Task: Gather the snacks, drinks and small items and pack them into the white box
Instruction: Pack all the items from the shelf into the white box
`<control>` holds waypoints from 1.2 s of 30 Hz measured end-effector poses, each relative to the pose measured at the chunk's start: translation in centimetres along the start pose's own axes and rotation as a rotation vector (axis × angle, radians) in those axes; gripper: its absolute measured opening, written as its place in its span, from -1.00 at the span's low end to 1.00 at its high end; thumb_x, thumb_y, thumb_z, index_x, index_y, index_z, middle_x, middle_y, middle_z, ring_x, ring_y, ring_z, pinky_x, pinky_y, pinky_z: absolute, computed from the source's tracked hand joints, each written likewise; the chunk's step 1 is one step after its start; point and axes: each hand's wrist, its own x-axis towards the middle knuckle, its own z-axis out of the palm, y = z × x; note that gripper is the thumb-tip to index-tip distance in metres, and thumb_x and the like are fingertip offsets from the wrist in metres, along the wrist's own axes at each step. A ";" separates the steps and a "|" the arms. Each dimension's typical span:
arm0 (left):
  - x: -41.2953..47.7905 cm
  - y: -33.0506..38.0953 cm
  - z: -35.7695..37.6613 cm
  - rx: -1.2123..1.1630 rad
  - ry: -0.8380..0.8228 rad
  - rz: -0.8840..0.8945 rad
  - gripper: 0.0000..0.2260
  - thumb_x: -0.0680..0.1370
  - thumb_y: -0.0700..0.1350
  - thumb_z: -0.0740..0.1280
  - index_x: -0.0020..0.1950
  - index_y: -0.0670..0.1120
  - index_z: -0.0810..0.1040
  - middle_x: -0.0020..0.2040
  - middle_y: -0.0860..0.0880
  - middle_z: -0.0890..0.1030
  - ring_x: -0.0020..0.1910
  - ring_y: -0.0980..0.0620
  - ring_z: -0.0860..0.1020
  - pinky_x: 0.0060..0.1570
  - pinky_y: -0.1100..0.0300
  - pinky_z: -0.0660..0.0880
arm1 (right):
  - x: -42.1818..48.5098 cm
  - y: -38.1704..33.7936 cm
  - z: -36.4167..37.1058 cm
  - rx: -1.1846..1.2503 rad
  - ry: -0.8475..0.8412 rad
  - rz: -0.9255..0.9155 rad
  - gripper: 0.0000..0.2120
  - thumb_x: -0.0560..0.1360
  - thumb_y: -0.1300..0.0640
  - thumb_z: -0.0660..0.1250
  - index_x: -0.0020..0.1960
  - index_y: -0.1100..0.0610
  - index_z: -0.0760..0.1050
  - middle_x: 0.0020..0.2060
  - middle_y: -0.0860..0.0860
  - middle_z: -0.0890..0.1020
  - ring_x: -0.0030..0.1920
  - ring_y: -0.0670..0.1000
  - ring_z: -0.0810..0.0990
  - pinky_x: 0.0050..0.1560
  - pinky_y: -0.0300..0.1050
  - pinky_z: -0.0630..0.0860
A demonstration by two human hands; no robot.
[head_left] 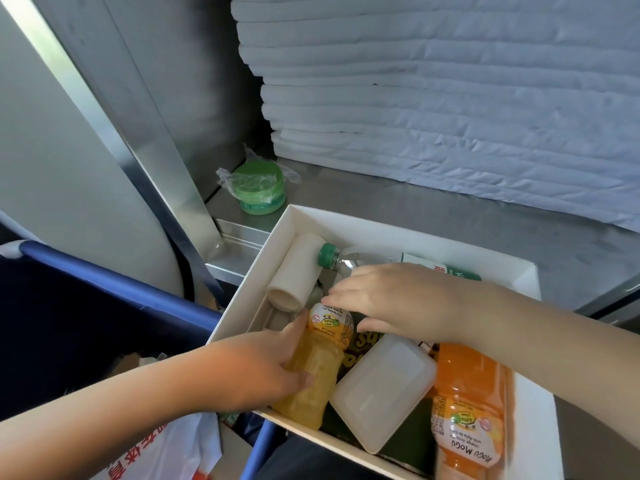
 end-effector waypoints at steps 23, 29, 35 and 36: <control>-0.4 2.0 -5.2 0.534 0.865 0.311 -0.43 0.50 0.26 -0.23 0.44 0.12 -0.34 0.45 0.16 -0.28 0.40 0.23 -0.36 0.24 0.38 -0.46 | -3.5 1.1 -2.5 -0.114 0.288 0.430 -0.34 0.53 -0.18 0.07 0.52 0.13 0.08 0.49 0.08 0.16 0.46 0.03 0.17 0.41 -0.11 0.12; 4.6 2.6 -6.4 0.663 0.826 0.315 -0.40 0.51 0.26 -0.32 0.45 0.04 -0.44 0.48 0.02 -0.40 0.46 0.00 -0.39 0.41 0.09 -0.37 | -5.5 2.6 -0.2 -0.110 0.115 0.574 -0.21 0.46 -0.39 -0.21 0.45 -0.01 -0.50 0.47 -0.10 -0.35 0.47 -0.09 -0.27 0.20 -0.32 -0.56; 6.5 2.6 -6.8 0.727 0.819 0.284 -0.36 0.48 0.33 -0.38 0.45 0.05 -0.44 0.49 -0.01 -0.34 0.50 -0.03 -0.28 0.44 0.02 -0.29 | -5.5 3.0 0.2 -0.009 0.122 0.577 -0.22 0.45 -0.41 -0.18 0.45 -0.10 -0.48 0.51 -0.14 -0.11 0.48 -0.08 -0.05 0.35 -0.22 -0.17; 6.5 2.5 -7.1 0.689 0.798 0.309 -0.39 0.48 0.32 -0.39 0.46 0.09 -0.42 0.49 0.04 -0.32 0.49 0.02 -0.29 0.43 0.06 -0.32 | -5.4 3.0 0.2 0.005 0.124 0.575 -0.22 0.45 -0.42 -0.18 0.45 -0.10 -0.48 0.51 -0.14 -0.09 0.48 -0.07 -0.03 0.36 -0.21 -0.14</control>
